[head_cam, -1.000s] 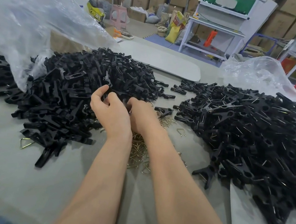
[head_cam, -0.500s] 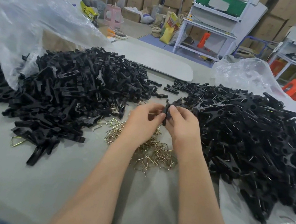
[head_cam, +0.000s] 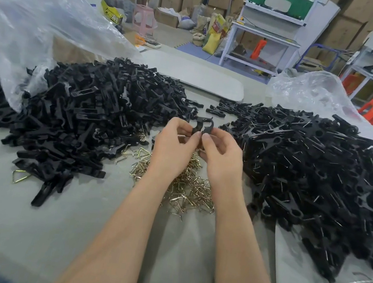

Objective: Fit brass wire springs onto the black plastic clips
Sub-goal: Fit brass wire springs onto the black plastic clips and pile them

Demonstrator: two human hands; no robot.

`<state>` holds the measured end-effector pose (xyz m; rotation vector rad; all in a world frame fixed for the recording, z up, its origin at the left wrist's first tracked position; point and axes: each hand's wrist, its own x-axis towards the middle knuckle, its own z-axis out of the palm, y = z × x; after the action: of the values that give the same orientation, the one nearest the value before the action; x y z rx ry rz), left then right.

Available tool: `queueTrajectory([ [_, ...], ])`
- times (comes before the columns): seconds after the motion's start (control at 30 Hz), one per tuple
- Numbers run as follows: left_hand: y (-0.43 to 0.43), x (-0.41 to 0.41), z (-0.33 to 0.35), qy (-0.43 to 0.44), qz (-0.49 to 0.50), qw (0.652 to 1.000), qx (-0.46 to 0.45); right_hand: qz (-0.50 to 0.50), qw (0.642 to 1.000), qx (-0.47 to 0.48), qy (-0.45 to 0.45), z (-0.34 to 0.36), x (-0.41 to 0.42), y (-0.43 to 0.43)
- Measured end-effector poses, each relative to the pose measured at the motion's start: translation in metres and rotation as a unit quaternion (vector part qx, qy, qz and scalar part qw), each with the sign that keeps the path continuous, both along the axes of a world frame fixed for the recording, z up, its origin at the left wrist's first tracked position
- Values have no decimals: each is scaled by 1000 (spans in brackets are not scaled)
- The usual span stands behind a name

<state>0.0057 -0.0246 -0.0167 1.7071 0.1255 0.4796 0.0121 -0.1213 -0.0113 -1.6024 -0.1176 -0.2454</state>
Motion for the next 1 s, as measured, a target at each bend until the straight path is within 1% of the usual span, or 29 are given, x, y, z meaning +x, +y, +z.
queueTrajectory([
  [0.1, 0, -2, 4, -9, -40, 999, -22, -11, 1000, 5, -9, 1, -1, 1],
  [0.17, -1, -2, 4, -9, -57, 998, -21, -27, 999, 18, -2, 1, 0, -2],
  [0.23, -1, -2, 3, -5, -59, 998, -17, -33, 999, 21, 8, 1, 1, -4],
  [0.37, 0, 0, 2, -16, -50, 998, -34, -35, 999, -8, 7, -1, 2, -2],
  [0.43, 0, 0, 1, -16, -52, 996, -66, -27, 1000, -1, 5, -1, 2, -2],
  [0.6, 0, 1, 0, 21, -82, 985, -149, 3, 1000, 15, -9, -2, 2, -4],
  [0.77, 1, -3, 2, 16, -116, 987, -112, 22, 997, 67, 15, -4, 4, -8],
  [0.83, 1, -3, 2, 11, -108, 989, -100, 17, 997, 73, 22, -3, 5, -9],
  [0.93, 2, -1, 2, 15, -80, 992, -96, -9, 1000, 12, 12, -2, 6, -11],
  [1.0, 2, -1, 2, 18, -81, 991, -100, -10, 1000, -22, 3, -1, 6, -10],
])
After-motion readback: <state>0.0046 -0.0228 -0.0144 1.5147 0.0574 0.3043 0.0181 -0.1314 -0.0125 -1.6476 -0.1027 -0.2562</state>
